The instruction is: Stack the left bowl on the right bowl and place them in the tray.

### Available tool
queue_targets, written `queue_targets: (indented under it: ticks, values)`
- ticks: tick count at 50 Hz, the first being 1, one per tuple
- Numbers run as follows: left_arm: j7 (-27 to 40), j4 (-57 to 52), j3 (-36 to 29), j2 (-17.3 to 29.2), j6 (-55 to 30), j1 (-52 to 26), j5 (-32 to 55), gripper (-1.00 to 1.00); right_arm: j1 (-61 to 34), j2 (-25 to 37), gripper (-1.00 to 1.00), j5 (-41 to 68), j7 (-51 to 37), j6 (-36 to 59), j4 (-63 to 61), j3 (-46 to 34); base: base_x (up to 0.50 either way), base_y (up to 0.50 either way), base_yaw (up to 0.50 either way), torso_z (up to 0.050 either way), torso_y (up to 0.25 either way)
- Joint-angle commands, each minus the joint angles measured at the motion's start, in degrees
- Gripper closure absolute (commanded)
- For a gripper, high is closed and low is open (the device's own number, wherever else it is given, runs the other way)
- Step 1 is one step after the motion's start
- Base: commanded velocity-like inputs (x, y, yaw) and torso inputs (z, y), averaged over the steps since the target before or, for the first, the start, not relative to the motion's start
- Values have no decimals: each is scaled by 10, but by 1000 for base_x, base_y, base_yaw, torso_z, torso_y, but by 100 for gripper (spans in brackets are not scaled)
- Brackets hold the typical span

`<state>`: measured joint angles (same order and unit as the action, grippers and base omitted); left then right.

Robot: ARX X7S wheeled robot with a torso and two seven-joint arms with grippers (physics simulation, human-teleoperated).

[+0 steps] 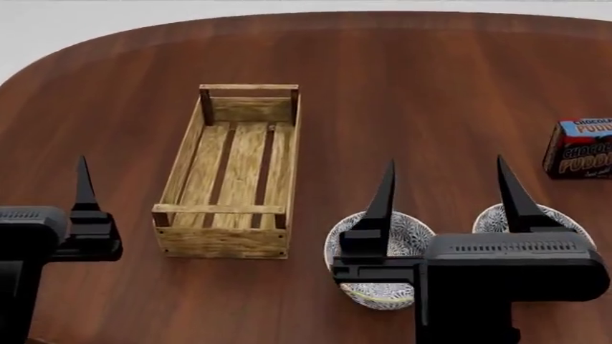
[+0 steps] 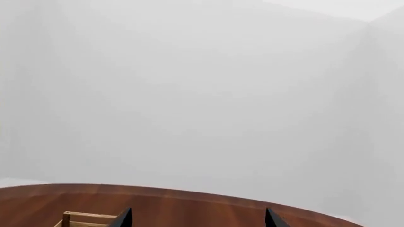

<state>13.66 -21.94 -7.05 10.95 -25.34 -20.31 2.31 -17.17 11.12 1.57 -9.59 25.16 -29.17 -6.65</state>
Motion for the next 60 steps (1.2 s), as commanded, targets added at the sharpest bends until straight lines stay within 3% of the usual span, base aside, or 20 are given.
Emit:
queue_targets:
  ticks: [1,60]
  values:
    - [2,-4,3,4,0,1,9,-100,2,2,-100,8,-1,-8,7,-2,500,0,0,0,0]
    - [16,-13,-8,19,-6,-1,26,-100,-2,9,-100,36,-24,-6,9,0,500,0,0,0,1]
